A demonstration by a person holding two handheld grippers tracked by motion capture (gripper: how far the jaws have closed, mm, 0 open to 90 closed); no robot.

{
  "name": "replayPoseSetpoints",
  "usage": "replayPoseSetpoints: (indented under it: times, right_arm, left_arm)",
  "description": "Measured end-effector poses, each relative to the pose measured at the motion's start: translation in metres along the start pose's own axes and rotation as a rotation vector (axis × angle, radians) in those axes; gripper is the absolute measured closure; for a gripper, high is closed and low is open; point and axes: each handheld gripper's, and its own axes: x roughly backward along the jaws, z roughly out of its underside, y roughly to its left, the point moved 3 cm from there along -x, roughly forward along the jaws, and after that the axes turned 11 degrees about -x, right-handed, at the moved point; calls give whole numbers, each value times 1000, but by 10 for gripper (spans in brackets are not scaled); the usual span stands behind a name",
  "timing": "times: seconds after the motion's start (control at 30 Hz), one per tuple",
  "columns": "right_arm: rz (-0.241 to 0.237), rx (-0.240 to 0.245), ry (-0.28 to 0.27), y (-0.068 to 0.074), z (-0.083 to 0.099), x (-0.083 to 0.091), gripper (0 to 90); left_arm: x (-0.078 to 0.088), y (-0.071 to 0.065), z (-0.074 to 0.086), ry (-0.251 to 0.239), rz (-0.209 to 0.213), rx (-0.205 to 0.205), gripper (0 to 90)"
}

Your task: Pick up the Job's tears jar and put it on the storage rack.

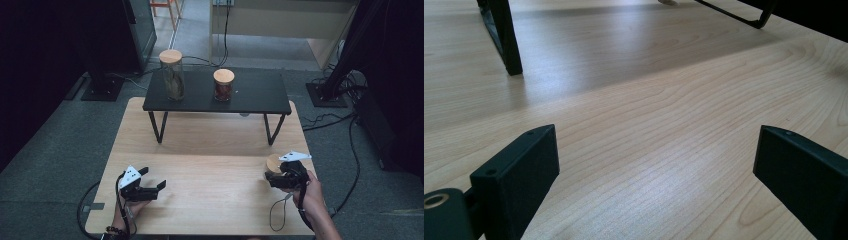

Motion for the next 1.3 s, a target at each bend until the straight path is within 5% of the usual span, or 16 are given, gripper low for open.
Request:
replayPoseSetpoints:
  times: [1.3]
  right_arm:
    - [9, 38, -45, 10, -78, 36, 249]
  left_arm:
    - [0, 1, -1, 7, 4, -2, 45]
